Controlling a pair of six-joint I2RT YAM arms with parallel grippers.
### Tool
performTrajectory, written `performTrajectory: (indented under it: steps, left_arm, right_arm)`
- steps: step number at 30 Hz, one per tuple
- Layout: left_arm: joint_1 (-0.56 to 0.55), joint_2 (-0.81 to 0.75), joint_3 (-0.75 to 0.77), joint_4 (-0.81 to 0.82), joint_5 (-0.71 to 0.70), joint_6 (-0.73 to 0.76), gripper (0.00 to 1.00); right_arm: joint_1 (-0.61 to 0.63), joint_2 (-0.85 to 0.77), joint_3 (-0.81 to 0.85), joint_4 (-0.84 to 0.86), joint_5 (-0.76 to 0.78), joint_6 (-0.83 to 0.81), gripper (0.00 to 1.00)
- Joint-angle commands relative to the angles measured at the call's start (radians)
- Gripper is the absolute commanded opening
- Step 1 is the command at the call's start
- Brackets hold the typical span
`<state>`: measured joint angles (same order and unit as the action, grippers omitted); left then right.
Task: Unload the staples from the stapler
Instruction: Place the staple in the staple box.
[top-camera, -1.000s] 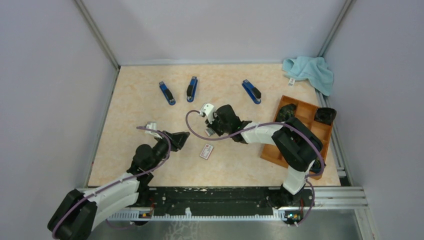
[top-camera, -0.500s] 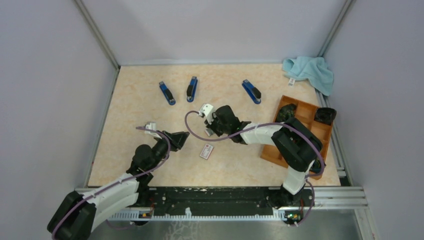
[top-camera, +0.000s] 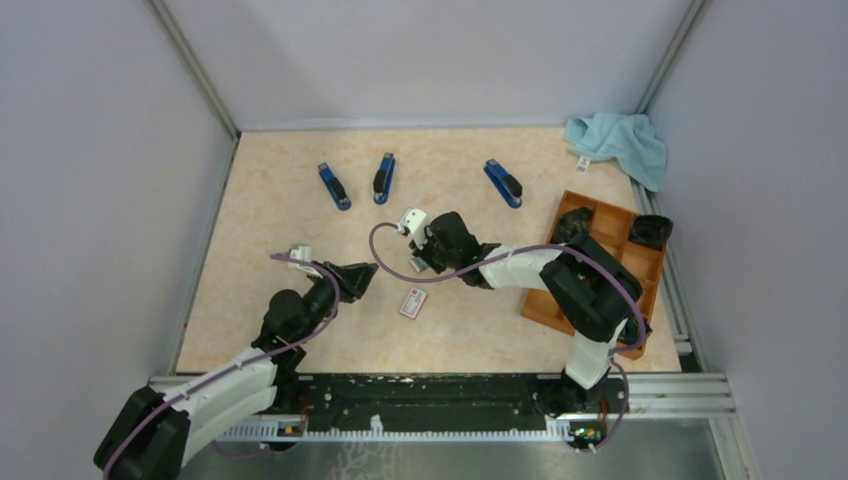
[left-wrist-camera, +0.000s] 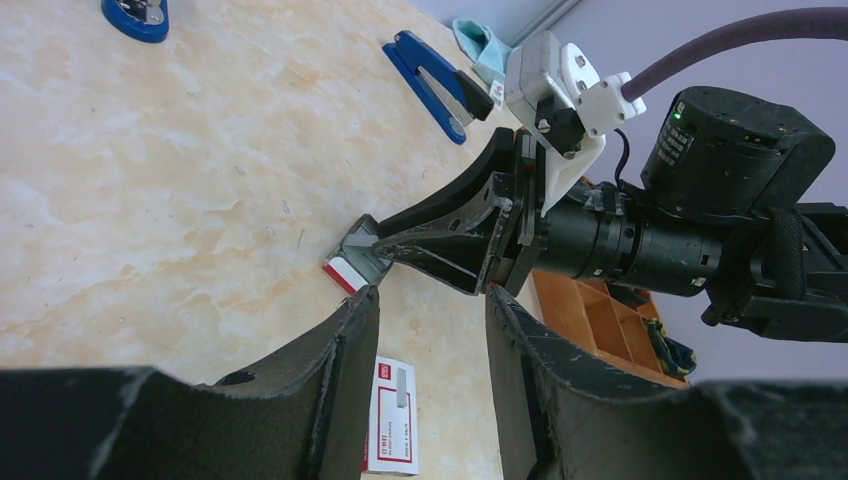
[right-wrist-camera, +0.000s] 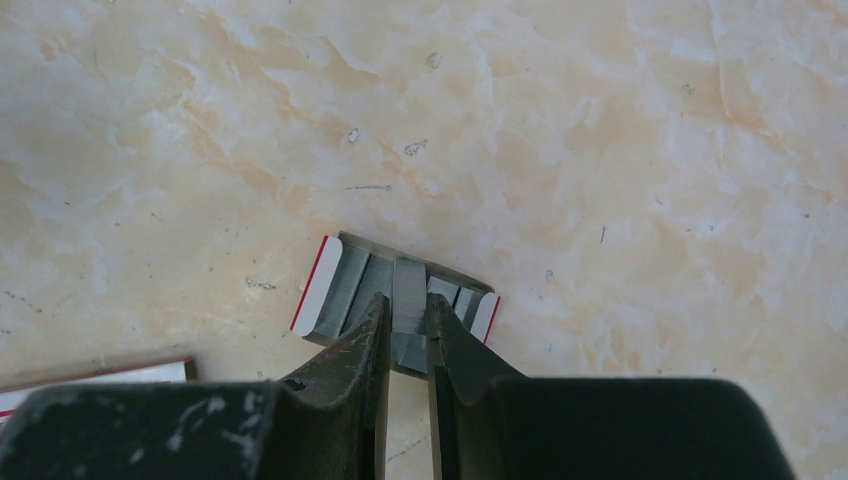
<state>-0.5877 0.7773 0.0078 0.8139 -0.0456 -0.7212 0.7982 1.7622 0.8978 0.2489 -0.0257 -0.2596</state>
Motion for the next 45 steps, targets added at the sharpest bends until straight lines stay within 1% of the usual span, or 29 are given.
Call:
performTrajectory:
  steps: [1, 15, 45]
  left_arm:
    - [-0.006, -0.015, -0.131, -0.004, -0.011, 0.013, 0.5]
    - [-0.006, -0.023, -0.129, -0.014, -0.014, 0.02, 0.5]
    - [-0.006, -0.062, -0.132, -0.043, -0.012, 0.03, 0.51]
  right_arm:
    - [0.019, 0.012, 0.015, 0.039, 0.01, 0.005, 0.12]
    - [0.019, 0.012, 0.022, 0.002, -0.003, 0.015, 0.16]
    - [0.019, 0.002, 0.036, -0.028, -0.014, 0.025, 0.22]
